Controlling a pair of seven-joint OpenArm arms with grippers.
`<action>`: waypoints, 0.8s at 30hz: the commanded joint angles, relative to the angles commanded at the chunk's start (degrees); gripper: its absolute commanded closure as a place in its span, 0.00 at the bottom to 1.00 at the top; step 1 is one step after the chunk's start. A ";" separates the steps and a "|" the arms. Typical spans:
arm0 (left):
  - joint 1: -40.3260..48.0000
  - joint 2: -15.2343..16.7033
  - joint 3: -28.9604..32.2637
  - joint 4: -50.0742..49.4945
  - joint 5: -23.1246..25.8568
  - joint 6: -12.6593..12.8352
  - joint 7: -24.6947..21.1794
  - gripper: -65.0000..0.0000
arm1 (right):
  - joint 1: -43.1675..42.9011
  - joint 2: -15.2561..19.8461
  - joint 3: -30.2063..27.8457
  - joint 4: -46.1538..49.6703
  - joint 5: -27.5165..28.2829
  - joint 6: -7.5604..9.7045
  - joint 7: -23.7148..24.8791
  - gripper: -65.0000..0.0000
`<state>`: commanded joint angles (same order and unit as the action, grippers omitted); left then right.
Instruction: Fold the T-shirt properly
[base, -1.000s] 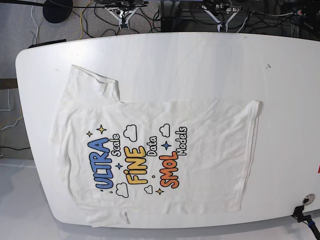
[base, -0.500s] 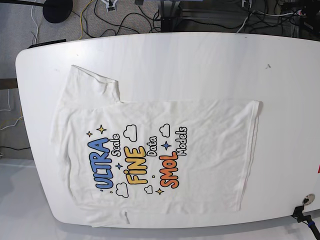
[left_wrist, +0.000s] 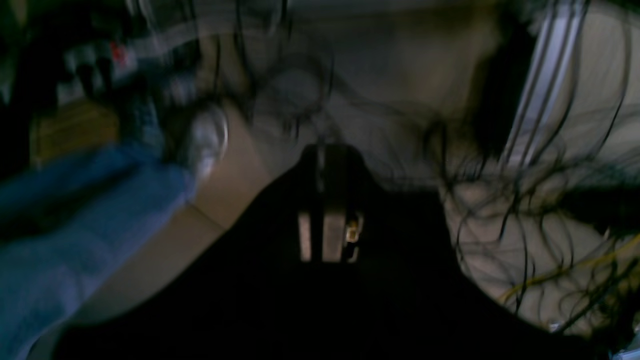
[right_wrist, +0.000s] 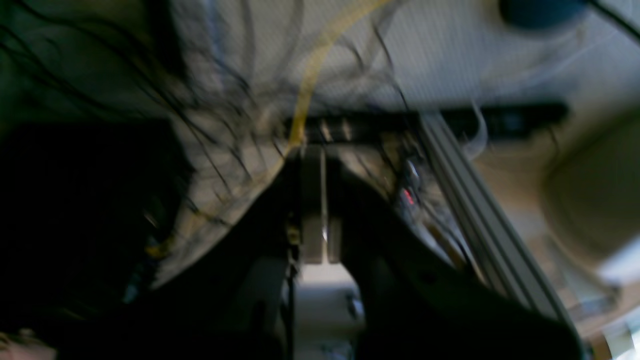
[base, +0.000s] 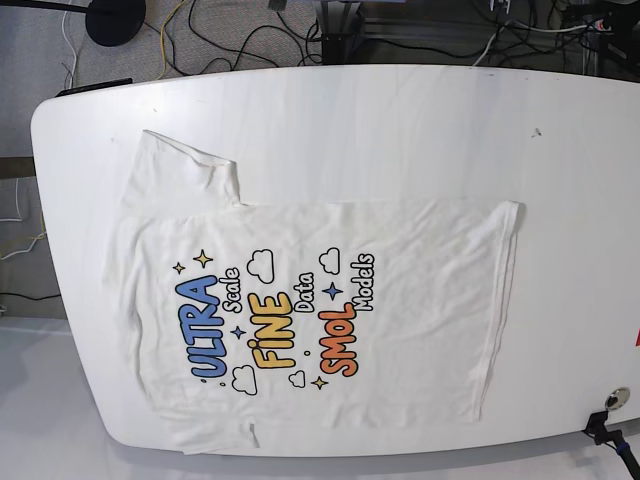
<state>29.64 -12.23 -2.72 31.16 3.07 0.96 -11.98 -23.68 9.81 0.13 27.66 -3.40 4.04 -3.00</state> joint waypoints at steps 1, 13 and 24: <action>2.09 -0.14 0.04 2.78 -0.12 -0.11 -0.08 1.00 | -2.04 0.60 0.00 2.38 -0.02 0.12 0.03 1.00; 28.15 -3.98 -0.61 41.36 0.29 -5.58 3.89 1.00 | -26.13 4.29 1.32 30.74 -0.48 0.71 0.57 1.00; 35.64 -5.05 -2.48 61.33 2.84 -5.52 2.94 1.00 | -36.86 4.69 3.88 49.54 -0.58 1.31 -0.39 1.00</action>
<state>65.29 -17.29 -5.20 92.49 5.91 -4.57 -9.04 -60.55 14.50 4.01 77.19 -3.98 5.35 -3.39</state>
